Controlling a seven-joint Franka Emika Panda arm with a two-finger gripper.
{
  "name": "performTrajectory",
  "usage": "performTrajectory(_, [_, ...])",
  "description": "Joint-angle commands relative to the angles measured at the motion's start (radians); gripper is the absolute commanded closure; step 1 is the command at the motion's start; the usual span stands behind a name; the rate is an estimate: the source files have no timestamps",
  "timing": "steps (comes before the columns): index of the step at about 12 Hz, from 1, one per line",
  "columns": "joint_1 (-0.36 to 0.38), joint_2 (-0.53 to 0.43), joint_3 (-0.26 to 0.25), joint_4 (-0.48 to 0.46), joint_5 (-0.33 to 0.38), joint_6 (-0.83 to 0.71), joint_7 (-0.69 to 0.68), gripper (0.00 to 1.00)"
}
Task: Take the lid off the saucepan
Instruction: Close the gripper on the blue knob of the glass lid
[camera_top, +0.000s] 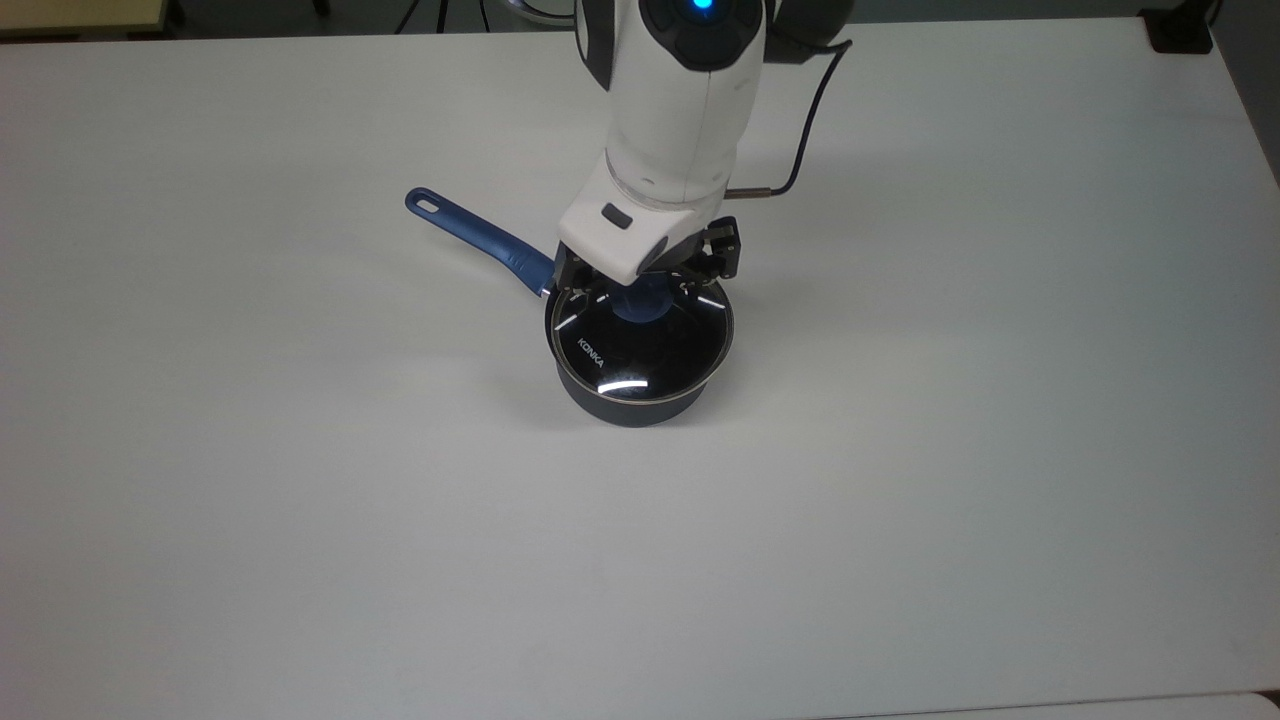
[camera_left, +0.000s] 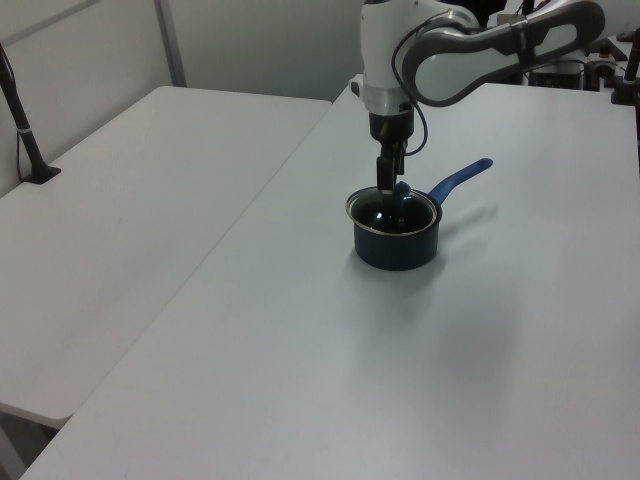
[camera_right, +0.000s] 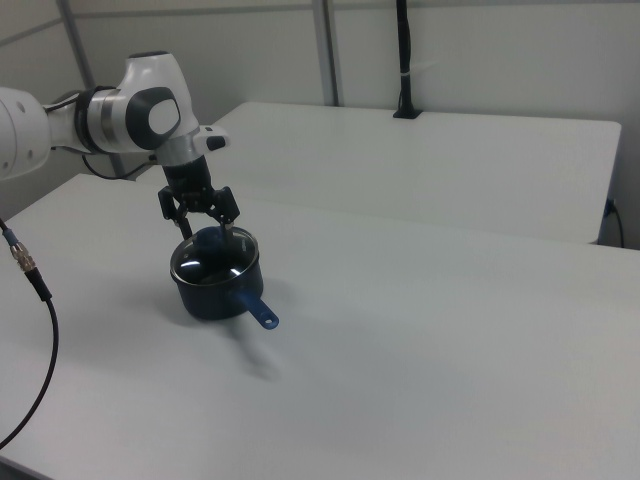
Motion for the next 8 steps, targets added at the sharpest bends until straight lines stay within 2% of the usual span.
performTrajectory(1, [0.025, 0.011, -0.014, 0.012, 0.01, 0.008, 0.0, 0.22])
performTrajectory(2, [0.025, 0.007, -0.014, 0.012, 0.01, 0.002, -0.017, 0.33])
performTrajectory(5, [0.022, -0.013, -0.017, 0.012, 0.013, -0.01, -0.058, 0.58])
performTrajectory(6, [0.021, -0.018, -0.018, 0.012, 0.013, -0.016, -0.067, 0.62])
performTrajectory(8, [0.018, -0.039, -0.022, 0.015, 0.012, -0.053, -0.074, 0.62])
